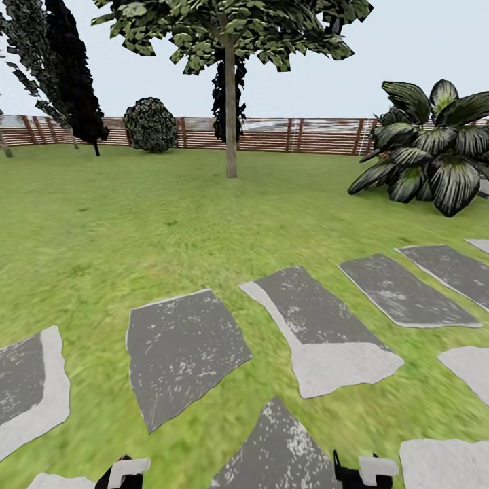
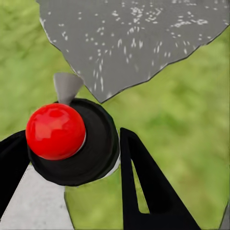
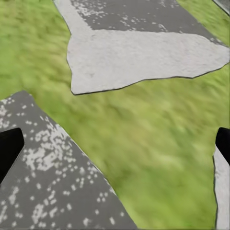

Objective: In the garden, pick up the pesticide atomizer on the floor and spray pesticide onto both trees until each tree trunk is fully covered.

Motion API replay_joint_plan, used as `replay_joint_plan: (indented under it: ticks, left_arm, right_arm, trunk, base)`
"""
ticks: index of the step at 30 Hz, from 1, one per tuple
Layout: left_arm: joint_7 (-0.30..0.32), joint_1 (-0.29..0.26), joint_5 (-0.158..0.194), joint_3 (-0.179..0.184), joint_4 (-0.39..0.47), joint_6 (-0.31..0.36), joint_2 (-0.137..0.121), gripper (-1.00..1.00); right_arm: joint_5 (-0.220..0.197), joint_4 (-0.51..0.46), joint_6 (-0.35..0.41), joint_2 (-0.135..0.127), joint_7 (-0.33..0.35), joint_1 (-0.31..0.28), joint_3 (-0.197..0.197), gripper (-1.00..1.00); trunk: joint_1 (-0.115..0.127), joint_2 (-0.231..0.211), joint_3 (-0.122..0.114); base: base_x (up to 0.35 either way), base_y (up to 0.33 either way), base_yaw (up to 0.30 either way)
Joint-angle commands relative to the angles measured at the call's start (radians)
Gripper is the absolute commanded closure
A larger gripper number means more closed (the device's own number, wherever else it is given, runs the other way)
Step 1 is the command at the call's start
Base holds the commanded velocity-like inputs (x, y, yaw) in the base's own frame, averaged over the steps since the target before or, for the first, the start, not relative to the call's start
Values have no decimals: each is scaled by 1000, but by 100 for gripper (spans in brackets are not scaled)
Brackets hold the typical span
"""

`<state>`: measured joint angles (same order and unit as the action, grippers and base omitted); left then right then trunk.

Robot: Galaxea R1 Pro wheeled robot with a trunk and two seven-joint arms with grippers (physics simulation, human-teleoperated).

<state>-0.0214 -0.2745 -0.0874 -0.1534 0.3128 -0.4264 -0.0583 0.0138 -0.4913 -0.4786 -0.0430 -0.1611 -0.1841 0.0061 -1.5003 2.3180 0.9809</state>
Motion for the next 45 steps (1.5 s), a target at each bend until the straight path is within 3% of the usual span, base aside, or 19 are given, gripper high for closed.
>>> replay_joint_plan:
  ticks: [1,45]
  left_arm:
    - [0,0,0,0,0,0,0,100]
    - [0,0,-1,0,0,0,0,100]
  right_arm:
    - [0,0,0,0,0,0,0,-100]
    - [0,-1,0,0,0,0,0,-100]
  trunk:
    - [0,0,0]
    - [0,0,0]
  base:
    - [337,0,0]
    - [338,0,0]
